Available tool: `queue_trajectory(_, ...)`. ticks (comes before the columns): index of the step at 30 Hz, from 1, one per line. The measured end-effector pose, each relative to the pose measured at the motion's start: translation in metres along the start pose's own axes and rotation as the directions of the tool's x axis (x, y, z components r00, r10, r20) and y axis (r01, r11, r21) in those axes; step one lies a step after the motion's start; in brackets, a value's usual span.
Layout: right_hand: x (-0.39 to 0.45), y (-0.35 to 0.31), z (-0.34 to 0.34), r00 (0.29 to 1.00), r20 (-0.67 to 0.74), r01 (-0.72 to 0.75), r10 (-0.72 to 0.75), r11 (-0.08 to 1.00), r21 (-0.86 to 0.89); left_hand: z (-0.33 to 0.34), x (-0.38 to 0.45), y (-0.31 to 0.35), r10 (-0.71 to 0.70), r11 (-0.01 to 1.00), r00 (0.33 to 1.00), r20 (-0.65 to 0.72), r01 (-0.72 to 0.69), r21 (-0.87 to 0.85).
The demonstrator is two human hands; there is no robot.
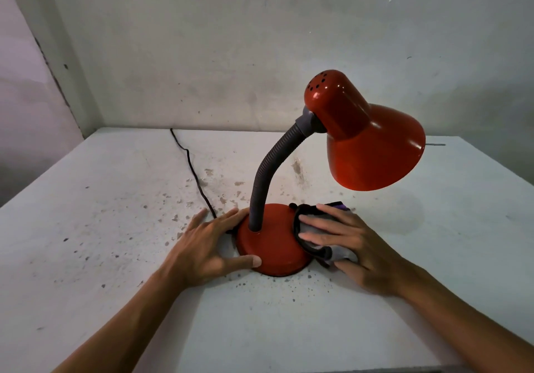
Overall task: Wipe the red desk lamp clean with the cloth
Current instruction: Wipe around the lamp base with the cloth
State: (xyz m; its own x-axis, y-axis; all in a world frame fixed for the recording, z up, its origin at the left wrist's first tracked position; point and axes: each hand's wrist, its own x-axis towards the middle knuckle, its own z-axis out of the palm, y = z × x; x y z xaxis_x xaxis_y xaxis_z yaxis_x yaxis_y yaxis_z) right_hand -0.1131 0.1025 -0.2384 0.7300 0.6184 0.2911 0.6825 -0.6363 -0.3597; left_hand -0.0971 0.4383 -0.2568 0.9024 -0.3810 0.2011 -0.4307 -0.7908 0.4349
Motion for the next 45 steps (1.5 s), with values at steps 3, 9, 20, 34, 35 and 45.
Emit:
queue_trajectory(3,0.008,-0.016,0.008,0.999,-0.011,-0.044,0.044,0.998,-0.039,-0.002,-0.002,0.000,0.008,1.000,1.000,-0.009,-0.008,-0.016)
queue_trajectory(9,-0.007,-0.011,0.002,0.994,-0.059,-0.098,0.096,0.995,-0.029,-0.002,-0.001,0.001,0.002,1.000,1.000,0.006,-0.002,-0.009)
queue_trajectory(20,0.001,-0.018,-0.005,0.995,-0.008,-0.104,0.103,0.993,-0.052,-0.002,-0.001,0.000,0.007,1.000,1.000,0.003,-0.007,-0.012)
queue_trajectory(34,0.018,0.013,-0.013,0.985,0.038,-0.171,0.168,0.973,0.152,-0.002,0.000,0.001,-0.006,1.000,1.000,0.027,0.005,0.013)
queue_trajectory(35,0.022,0.013,-0.015,0.984,0.062,-0.175,0.166,0.965,0.197,-0.002,0.000,0.001,-0.008,1.000,1.000,0.026,0.008,0.014)
queue_trajectory(45,0.031,0.024,-0.030,0.977,0.167,-0.177,0.131,0.938,0.299,-0.004,0.000,0.004,-0.016,1.000,1.000,0.023,0.015,0.011)
